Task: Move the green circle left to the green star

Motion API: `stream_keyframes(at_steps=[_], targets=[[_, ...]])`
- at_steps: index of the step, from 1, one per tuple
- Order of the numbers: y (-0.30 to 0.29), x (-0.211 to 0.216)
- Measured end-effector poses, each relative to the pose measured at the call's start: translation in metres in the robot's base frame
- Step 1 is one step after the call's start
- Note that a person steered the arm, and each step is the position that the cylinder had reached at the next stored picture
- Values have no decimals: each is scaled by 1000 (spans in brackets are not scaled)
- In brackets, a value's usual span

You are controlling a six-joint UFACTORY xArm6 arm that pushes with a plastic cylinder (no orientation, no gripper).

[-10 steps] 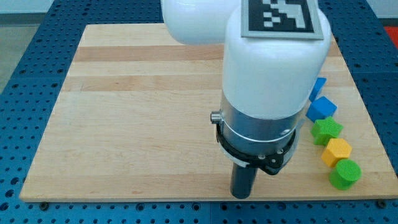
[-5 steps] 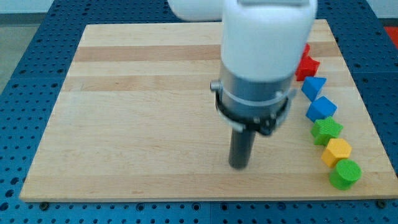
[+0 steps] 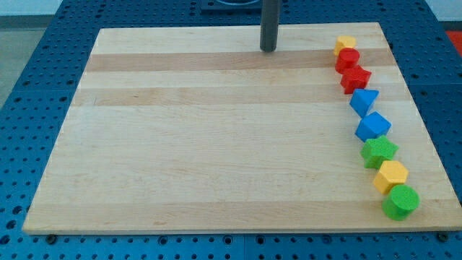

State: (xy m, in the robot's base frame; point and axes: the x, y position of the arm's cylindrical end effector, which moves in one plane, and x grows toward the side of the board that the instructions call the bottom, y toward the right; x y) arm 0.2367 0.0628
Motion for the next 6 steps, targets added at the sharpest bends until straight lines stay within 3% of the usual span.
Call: stream_keyframes(at_steps=[2,4,5,6], targets=[[98,-32],[242,-32],[282,-26],[283,-20]])
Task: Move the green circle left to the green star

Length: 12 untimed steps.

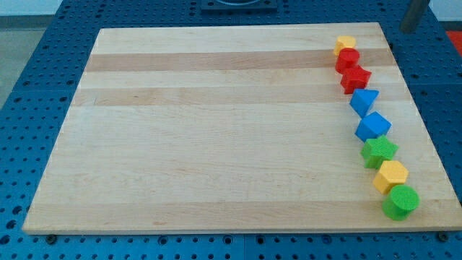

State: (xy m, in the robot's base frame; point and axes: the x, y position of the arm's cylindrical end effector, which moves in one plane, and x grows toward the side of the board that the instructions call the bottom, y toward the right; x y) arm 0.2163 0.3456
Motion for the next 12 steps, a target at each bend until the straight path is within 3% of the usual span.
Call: stream_keyframes(at_steps=[3,4,6,7,8,9,12], targets=[[-1,33],[-51,33],[-59,33],[-53,61],[-42,115],[-41,135],[-32,281]])
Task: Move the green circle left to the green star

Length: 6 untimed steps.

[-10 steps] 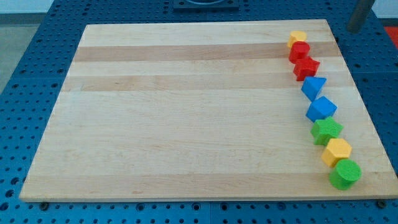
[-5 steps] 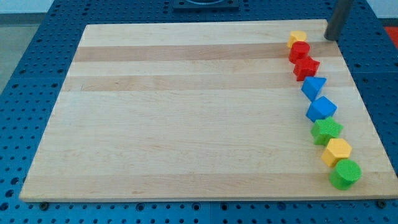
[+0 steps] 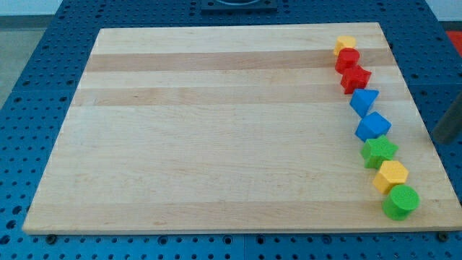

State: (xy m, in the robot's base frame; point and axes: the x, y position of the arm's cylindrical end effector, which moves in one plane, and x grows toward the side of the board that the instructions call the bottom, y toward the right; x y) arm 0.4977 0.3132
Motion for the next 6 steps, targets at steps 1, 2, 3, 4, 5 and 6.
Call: stream_keyframes(at_steps=[1,2,3,4,5,6], targets=[[2,48],[2,91],[-1,118],[-8,119],[-64,119],[-77,119]])
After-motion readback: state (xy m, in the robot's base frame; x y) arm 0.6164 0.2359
